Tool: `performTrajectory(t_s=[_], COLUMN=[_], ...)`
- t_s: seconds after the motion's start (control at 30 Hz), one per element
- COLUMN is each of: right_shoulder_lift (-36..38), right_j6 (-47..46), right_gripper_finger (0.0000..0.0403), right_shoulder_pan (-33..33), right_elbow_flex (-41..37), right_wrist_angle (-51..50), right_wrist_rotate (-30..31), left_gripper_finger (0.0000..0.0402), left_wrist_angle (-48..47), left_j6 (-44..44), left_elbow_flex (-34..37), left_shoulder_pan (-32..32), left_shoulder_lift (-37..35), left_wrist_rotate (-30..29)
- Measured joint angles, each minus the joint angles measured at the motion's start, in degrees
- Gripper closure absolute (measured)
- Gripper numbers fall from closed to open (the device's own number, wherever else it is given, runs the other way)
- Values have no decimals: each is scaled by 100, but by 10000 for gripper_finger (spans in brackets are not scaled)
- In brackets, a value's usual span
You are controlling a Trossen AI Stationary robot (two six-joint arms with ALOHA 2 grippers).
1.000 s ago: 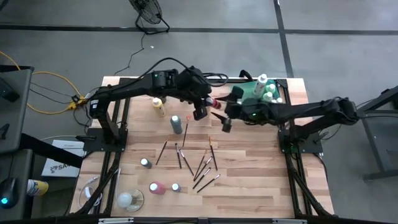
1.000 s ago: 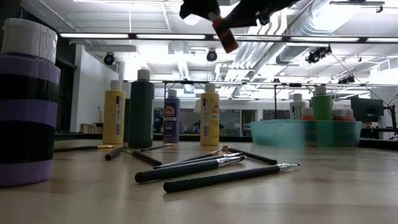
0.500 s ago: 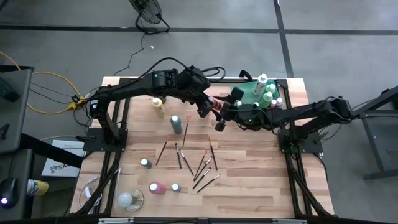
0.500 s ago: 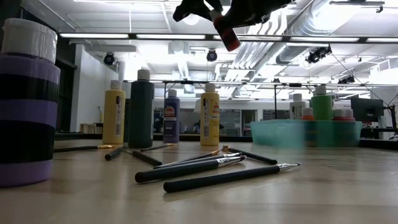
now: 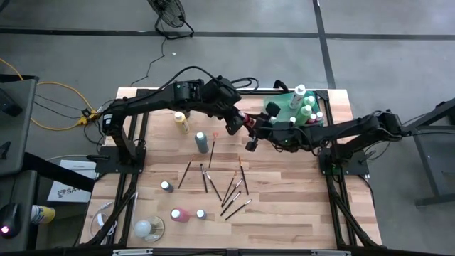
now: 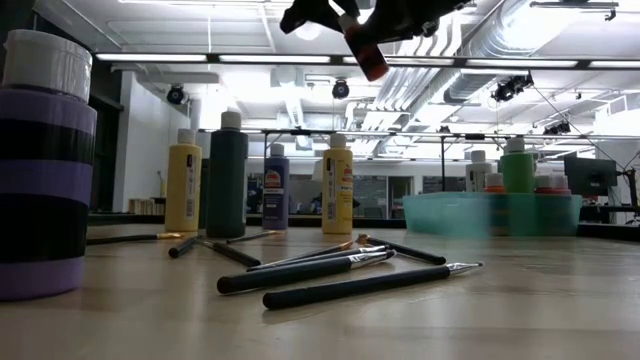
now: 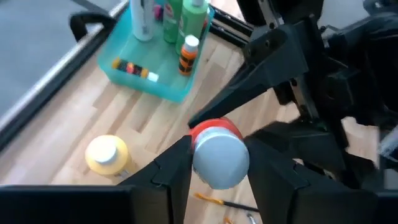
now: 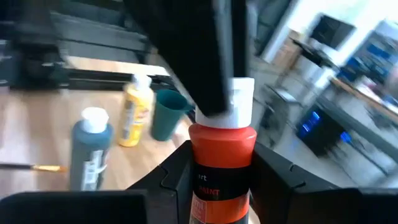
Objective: Pick & Place Paint Supplies
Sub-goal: Put the small orange paint bottle into the green bin
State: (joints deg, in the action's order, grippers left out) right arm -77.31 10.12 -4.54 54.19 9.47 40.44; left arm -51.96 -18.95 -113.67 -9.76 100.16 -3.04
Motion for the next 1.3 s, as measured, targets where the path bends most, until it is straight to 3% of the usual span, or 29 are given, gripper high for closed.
performTrajectory(t_s=[0.17, 0.43, 0.53, 0.7, 0.97, 1.3], right_shoulder_lift=[285, 949, 1174, 1444, 1416, 1215], right_j6=[-804, -2728, -3436, -4455, -5081, -5877], right_gripper_finger=[288, 291, 291, 291, 291, 291], right_shoulder_pan=[71, 597, 764, 744, 623, 766], right_elbow_flex=[-2, -27, -406, -1280, -2310, -2839], right_wrist_angle=[-673, -2568, -2832, -2590, -1012, -894], right_wrist_rotate=[737, 928, 951, 1111, 2013, 2396], left_gripper_finger=[248, 246, 245, 245, 245, 245], left_wrist_angle=[-63, -137, -126, -286, -368, -394], left_j6=[237, 222, 214, 121, 83, 159], left_elbow_flex=[2, 2, 0, 2, 2, 2], left_shoulder_pan=[-4, 0, 0, 1, 2, 2], left_shoulder_lift=[-169, -345, -365, -354, -354, -351], left_wrist_rotate=[-350, -687, -720, -720, -718, -747])
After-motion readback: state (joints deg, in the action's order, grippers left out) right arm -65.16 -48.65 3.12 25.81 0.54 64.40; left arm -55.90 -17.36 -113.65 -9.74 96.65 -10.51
